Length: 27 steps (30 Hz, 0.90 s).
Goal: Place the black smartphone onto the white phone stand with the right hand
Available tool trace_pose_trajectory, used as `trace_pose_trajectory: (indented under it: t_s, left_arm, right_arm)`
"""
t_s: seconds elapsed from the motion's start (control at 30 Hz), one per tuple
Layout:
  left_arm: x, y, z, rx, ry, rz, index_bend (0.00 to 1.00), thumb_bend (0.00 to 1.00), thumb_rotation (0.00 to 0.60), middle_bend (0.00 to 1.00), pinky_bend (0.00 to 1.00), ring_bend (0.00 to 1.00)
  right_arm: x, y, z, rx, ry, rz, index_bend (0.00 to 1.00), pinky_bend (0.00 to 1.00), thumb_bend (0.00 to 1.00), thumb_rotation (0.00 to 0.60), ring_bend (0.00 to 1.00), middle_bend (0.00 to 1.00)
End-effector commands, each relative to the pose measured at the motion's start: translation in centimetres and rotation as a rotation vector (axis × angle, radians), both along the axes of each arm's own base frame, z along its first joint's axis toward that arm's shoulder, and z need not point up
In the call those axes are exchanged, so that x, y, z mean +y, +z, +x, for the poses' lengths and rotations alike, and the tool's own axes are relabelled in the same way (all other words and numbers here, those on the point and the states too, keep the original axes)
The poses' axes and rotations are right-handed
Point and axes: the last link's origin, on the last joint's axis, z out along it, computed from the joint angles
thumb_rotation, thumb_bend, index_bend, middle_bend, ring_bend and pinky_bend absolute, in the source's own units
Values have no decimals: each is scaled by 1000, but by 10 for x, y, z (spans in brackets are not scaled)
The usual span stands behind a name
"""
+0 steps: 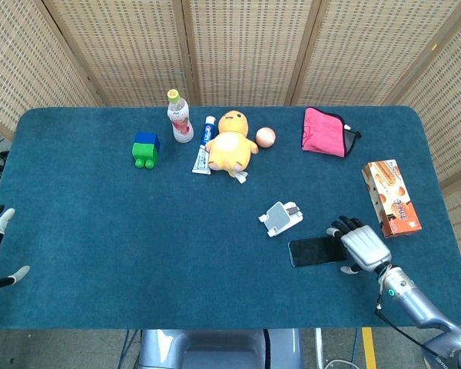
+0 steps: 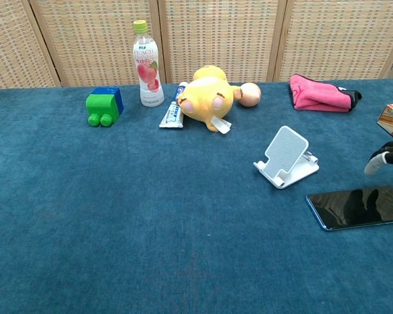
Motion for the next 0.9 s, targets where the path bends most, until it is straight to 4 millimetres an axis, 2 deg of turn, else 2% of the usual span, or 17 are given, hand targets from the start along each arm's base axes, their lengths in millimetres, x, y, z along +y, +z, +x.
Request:
trace_pose_trajectory:
  t_s: [0.03,0.9]
  left_arm:
    - [0,0,0,0,-1,1,0,0,600,0,0,0]
    - [0,-3,0,10,1,-6,0,0,600,0,0,0]
  right_arm:
    - [-2,-5,1,-7,20,-3,238,196,0,600,164,220]
    - [-15,-25,-5,-13,10,65,270,225,0,600,186,246]
